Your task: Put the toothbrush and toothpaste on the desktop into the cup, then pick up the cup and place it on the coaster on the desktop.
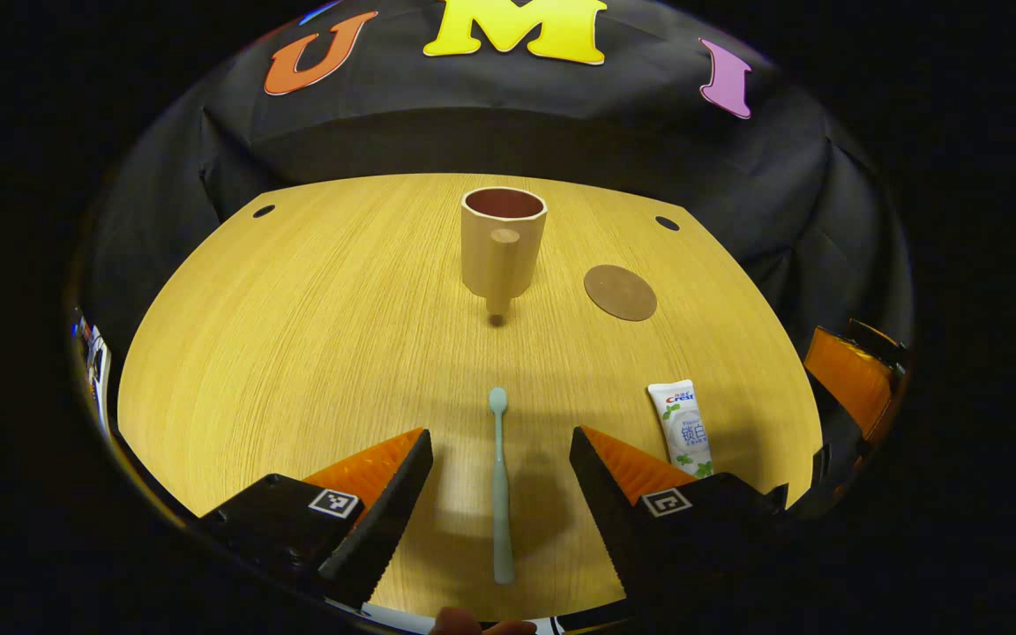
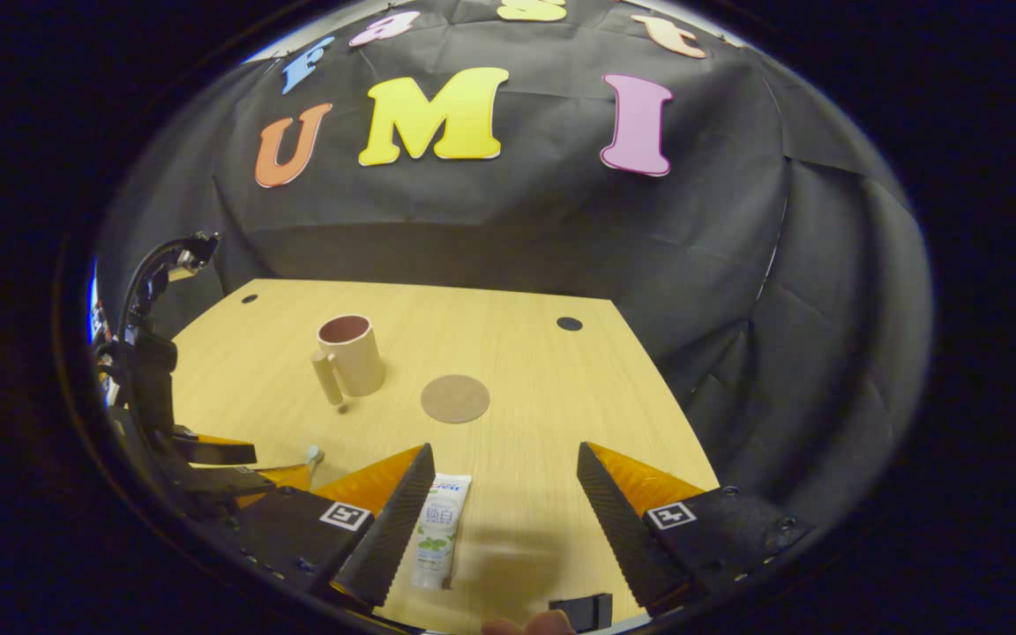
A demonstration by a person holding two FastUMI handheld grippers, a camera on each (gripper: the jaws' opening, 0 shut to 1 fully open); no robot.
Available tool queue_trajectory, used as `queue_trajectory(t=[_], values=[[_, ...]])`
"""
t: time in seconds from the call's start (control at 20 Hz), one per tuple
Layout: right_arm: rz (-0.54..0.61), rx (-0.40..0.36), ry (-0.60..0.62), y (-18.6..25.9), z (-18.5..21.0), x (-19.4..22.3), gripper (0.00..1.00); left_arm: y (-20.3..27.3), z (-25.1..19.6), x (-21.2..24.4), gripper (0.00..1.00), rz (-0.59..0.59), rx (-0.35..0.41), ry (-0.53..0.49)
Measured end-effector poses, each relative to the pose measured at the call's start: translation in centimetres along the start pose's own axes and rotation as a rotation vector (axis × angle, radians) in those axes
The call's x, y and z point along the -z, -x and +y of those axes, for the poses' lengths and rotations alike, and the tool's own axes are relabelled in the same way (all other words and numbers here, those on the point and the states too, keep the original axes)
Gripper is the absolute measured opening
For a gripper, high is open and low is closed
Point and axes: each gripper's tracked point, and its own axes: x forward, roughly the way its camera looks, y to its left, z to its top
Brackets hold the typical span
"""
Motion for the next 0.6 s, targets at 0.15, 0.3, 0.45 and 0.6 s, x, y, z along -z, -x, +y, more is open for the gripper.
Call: queue_trajectory(t=[0.15,0.3,0.45,0.6], values=[[0.012,0.005,0.0,-0.4,-0.1,0.7,0.98,-0.9,0.0,0.3,1.0,-0.001,-0.009,-0.003],[0.016,0.009,0.003,-0.5,0.0,0.8,0.98,-1.1,-0.1,1.1,0.94,0.016,-0.011,0.005],[0.018,0.009,-0.003,-0.5,0.1,1.0,0.98,-1.0,0.2,1.5,0.85,0.017,-0.02,-0.005],[0.016,0.006,0.001,-0.5,0.2,1.0,0.98,-1.3,0.3,2.0,0.74,0.039,-0.025,0.003]])
